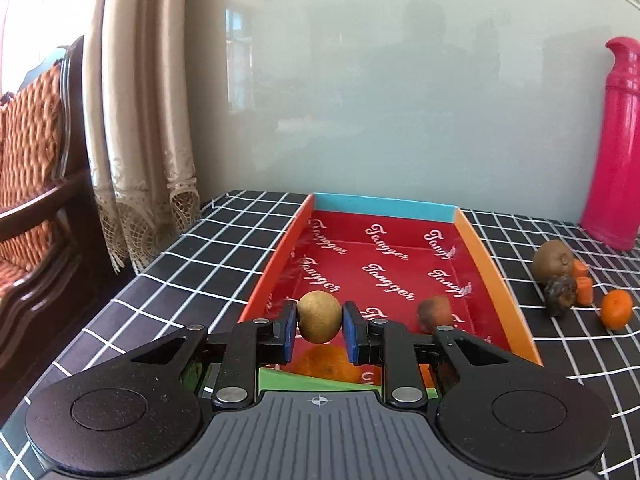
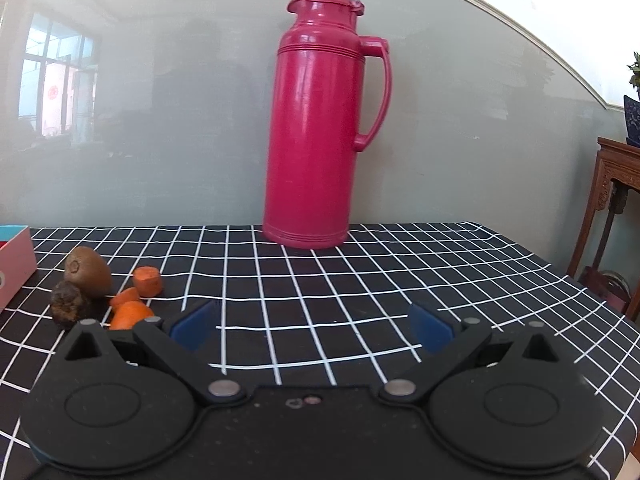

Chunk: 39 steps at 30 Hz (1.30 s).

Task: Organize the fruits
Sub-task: 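Carry the tan fruit with the left gripper into the red box and release, then reach the right gripper to the dark wrinkled dried fruit and grasp it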

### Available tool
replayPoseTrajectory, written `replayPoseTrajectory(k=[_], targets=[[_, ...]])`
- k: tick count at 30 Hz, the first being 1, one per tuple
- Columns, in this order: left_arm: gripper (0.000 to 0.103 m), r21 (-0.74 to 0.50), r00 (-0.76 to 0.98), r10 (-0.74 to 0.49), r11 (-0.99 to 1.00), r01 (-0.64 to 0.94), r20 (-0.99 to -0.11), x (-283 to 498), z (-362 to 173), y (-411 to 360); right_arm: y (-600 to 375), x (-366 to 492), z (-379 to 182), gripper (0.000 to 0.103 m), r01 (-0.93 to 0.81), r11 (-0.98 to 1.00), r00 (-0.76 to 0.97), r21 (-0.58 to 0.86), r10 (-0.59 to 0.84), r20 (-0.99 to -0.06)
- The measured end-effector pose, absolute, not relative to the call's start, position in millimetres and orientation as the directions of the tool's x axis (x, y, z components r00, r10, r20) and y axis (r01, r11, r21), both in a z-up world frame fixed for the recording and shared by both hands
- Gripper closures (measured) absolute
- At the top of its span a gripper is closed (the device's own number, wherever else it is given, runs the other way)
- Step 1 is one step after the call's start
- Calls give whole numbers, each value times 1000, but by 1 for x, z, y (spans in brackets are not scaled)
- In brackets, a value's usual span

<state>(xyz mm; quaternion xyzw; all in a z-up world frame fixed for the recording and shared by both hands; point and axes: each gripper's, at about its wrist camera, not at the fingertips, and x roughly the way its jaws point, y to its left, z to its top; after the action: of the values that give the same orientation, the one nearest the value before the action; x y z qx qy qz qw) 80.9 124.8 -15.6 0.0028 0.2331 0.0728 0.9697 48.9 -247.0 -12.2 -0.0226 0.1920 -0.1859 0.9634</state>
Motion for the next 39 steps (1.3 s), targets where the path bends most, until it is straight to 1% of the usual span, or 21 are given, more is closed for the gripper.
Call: replayPoseTrajectory(k=[3,4,5,6,7,9,13,26,31,39], targets=[[78,31,887,130,991,-130,-443,80,-14,124,-245,50,-12,1,345,931,859,-119,-365,-360],[71,37,887,131,991,-128,-443,80,-14,123,-245,50,-12,1,346,931,858,-118,-365,-360],[62,43,887,128,992,-121,-445,81,-14,121,-246,50,-12,1,346,931,858,-118,-365,-361],[32,46,889,129,992,-121,-439,80,-14,120,-246,50,-12,1,346,931,858,-118,-365,-361],[13,53,897,132,991,-121,-422,78,-12,118,-246,50,-13,1,346,931,858,-118,-365,-361],[12,71,913,134,991,-116,-386,74,-9,114,-247,49,-13,1,346,931,858,-119,-366,-360],[12,71,912,115,993,-95,-394,74,-9,110,-248,49,-13,1,346,931,859,-120,-365,-360],[12,77,919,116,993,-94,-377,70,-6,110,-245,47,-13,1,328,935,870,-133,-353,-345],[11,73,923,114,993,-94,-368,67,-3,112,-235,46,-13,1,282,951,892,-131,-309,-330],[11,69,919,153,988,-137,-364,63,-9,131,-204,55,-13,1,212,966,915,-150,-250,-318]])
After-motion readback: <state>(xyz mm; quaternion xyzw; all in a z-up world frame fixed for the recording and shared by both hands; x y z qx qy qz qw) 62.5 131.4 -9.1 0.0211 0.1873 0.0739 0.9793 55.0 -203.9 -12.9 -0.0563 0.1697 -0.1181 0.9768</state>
